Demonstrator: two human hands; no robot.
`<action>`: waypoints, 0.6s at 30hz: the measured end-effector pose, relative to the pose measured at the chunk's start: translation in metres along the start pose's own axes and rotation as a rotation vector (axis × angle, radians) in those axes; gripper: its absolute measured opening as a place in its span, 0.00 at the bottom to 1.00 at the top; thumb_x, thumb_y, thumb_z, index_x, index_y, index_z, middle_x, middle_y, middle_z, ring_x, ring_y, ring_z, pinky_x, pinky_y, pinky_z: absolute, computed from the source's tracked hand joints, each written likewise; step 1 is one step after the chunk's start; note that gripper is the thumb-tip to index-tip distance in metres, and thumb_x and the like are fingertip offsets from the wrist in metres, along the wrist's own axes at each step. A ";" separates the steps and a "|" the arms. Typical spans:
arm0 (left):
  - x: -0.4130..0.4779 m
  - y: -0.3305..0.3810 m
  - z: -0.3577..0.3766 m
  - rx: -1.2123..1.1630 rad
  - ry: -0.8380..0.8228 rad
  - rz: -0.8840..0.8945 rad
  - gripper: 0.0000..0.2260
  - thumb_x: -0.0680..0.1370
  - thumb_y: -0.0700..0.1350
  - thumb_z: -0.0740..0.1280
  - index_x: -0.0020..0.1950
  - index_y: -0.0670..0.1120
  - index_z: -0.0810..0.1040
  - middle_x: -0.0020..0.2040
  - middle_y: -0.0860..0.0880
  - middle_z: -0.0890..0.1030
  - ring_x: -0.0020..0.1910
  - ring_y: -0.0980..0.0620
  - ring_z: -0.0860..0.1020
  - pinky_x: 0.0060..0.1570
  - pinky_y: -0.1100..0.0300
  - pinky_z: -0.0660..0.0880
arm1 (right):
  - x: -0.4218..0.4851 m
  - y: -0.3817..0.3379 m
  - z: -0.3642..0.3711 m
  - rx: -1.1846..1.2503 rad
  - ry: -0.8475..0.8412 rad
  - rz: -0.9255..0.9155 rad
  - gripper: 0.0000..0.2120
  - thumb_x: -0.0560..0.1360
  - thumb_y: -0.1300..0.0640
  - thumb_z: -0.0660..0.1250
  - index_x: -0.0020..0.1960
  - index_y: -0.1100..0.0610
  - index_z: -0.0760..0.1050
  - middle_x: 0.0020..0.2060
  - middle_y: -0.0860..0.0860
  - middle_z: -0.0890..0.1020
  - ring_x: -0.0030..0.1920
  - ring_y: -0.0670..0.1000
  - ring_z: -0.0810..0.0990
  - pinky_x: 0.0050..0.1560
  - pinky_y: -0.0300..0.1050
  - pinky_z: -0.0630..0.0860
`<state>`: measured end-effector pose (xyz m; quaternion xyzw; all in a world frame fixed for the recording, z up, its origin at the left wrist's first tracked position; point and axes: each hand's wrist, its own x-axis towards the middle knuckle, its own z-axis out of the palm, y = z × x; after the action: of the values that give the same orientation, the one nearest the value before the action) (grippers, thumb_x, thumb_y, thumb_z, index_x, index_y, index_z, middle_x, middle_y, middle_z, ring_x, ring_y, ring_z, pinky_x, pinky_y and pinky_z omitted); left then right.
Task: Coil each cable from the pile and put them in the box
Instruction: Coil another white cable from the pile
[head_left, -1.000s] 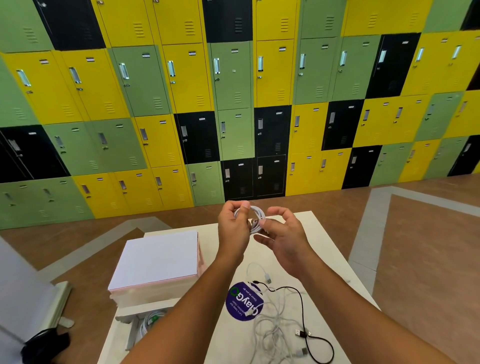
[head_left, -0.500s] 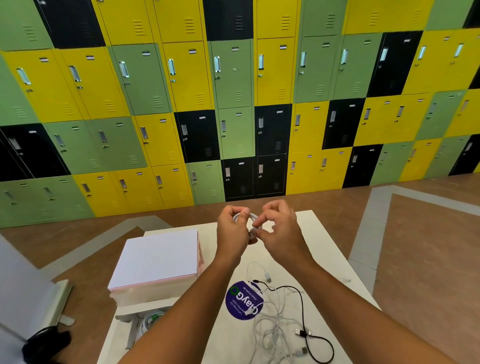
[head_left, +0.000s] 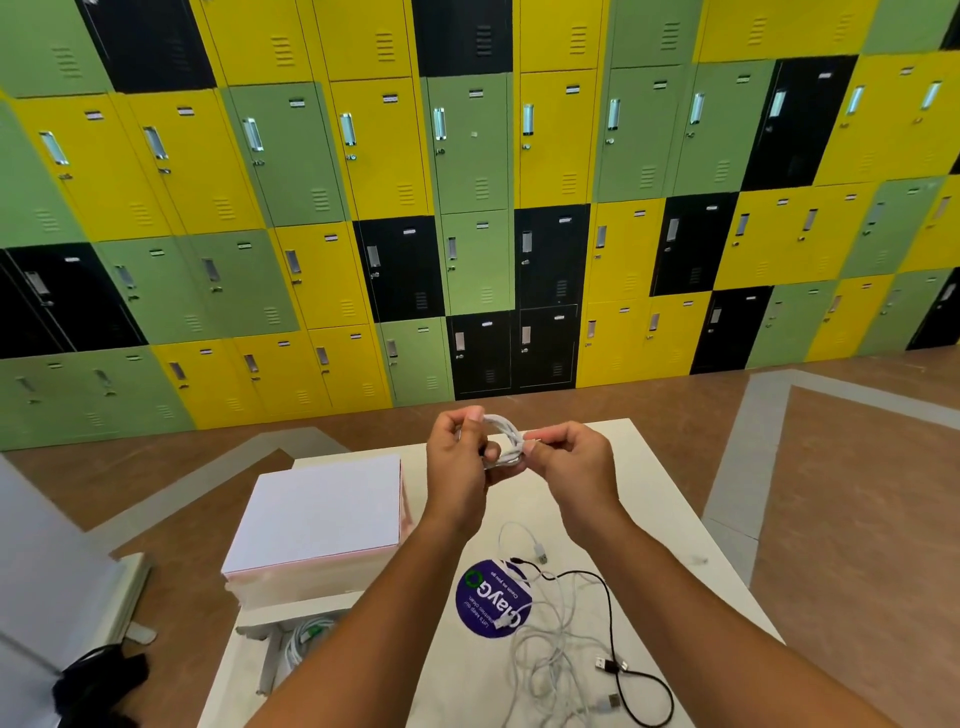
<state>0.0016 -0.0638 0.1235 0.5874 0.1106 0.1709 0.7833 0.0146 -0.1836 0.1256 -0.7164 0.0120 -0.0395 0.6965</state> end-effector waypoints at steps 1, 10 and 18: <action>0.000 0.000 0.001 -0.008 -0.001 0.007 0.09 0.84 0.49 0.60 0.59 0.45 0.75 0.35 0.44 0.74 0.36 0.49 0.77 0.46 0.42 0.83 | 0.001 -0.001 0.001 0.014 -0.011 0.017 0.05 0.75 0.65 0.72 0.44 0.56 0.80 0.42 0.54 0.85 0.47 0.54 0.85 0.50 0.52 0.84; -0.001 0.008 -0.001 0.114 -0.081 0.048 0.06 0.82 0.43 0.67 0.58 0.49 0.76 0.55 0.45 0.82 0.51 0.45 0.84 0.43 0.53 0.83 | 0.008 -0.005 -0.007 -0.228 -0.102 -0.176 0.04 0.77 0.60 0.71 0.50 0.53 0.79 0.44 0.48 0.82 0.47 0.49 0.82 0.46 0.49 0.84; 0.001 0.005 -0.009 0.162 -0.102 0.017 0.09 0.81 0.41 0.67 0.61 0.45 0.80 0.50 0.44 0.85 0.47 0.46 0.85 0.44 0.49 0.84 | 0.013 -0.004 -0.016 0.078 -0.065 0.066 0.05 0.78 0.64 0.69 0.49 0.56 0.82 0.46 0.56 0.85 0.48 0.55 0.85 0.51 0.50 0.84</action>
<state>-0.0011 -0.0541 0.1252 0.6575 0.0792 0.1380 0.7365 0.0263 -0.2007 0.1304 -0.6889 0.0116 0.0066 0.7247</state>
